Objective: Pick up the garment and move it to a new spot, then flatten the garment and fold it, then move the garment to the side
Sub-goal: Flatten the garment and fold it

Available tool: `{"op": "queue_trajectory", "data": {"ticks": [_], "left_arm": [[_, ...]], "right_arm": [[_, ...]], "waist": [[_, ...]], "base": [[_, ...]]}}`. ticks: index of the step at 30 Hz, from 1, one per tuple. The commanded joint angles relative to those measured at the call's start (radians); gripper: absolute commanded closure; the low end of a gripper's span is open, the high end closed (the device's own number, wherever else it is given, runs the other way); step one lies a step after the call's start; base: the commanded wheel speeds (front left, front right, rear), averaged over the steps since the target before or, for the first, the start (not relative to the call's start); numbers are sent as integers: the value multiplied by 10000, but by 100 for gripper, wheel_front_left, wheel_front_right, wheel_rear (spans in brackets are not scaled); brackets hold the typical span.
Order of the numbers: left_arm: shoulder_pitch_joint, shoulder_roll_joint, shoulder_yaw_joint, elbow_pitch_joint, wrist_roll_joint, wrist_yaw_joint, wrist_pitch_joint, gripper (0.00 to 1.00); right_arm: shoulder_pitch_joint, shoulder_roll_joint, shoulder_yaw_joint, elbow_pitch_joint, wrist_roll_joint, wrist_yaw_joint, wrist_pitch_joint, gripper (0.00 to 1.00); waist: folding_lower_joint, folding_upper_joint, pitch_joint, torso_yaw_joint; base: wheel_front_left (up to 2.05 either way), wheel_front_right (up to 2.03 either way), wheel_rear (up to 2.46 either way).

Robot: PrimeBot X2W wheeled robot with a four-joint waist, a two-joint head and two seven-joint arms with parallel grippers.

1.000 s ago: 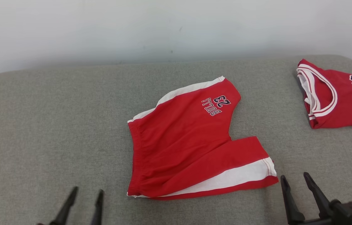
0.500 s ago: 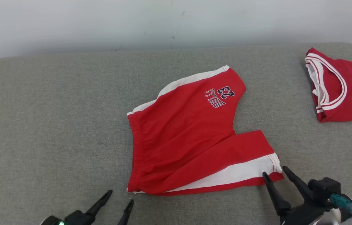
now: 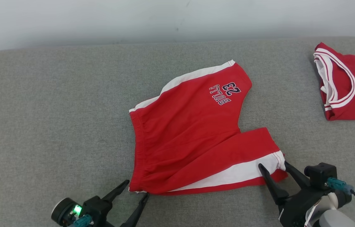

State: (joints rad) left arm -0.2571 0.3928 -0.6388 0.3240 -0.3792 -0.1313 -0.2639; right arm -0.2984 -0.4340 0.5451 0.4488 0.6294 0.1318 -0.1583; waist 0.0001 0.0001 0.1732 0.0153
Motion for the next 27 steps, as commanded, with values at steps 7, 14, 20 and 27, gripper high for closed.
{"op": "queue_trajectory", "data": {"ticks": [7,14,20,27], "left_arm": [[-688,13,-551,190,-325,15,2,0],[-883,118,-972,475,-566,15,2,0],[-1108,34,-1101,857,-1037,15,2,100],[-1348,148,-353,8,-1744,15,2,100]], "right_arm": [[-732,-366,828,333,841,-29,-138,0],[-1049,-478,1354,500,1300,-29,-345,0],[-1265,-463,1820,553,1697,-29,-608,100],[-1637,-663,1888,-34,2056,-29,-987,100]], "waist": [[-1,-1,181,102],[-1,-1,252,74],[-1,-1,296,49],[-1,-1,178,10]], "base": [[0,0,0],[0,0,0],[0,0,0],[0,0,0]]}}
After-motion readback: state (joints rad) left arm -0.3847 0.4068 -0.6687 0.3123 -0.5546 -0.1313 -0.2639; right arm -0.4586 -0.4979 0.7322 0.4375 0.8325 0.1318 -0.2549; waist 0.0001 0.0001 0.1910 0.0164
